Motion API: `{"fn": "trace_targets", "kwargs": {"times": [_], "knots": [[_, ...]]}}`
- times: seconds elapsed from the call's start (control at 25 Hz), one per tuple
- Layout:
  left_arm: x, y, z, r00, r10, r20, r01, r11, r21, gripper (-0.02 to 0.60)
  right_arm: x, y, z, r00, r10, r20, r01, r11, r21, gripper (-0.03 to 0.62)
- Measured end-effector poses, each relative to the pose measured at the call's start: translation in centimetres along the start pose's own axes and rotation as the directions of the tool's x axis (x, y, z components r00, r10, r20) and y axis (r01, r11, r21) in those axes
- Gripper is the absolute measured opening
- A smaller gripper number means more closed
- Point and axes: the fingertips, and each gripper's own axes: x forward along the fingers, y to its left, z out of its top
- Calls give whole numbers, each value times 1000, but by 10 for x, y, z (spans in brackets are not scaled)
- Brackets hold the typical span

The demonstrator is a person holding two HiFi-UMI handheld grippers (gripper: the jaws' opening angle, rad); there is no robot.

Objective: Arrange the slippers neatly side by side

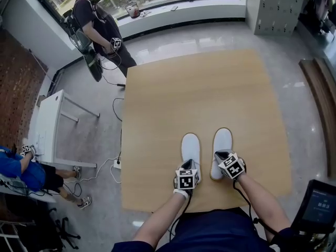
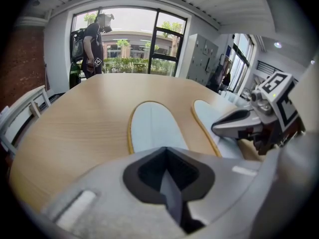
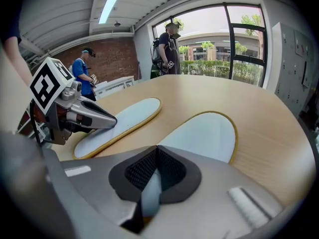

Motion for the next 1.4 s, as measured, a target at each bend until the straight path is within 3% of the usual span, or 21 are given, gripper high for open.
{"fn": "trace_targets", "kwargs": {"times": [0.2, 0.8, 1.4], "knots": [[-38, -17, -13, 1000, -11, -23, 11, 999, -34, 3, -30, 32, -4, 1000, 14, -11, -14, 1000, 3, 9], [-21, -21, -37, 995, -57, -83, 54, 997, -47, 3, 1, 49, -18, 998, 57, -34, -57, 998, -16, 9], [-27, -48, -47, 990, -85, -111, 83, 996, -25, 3, -12, 57, -28, 995, 77, -66, -79, 996, -40, 9]]}}
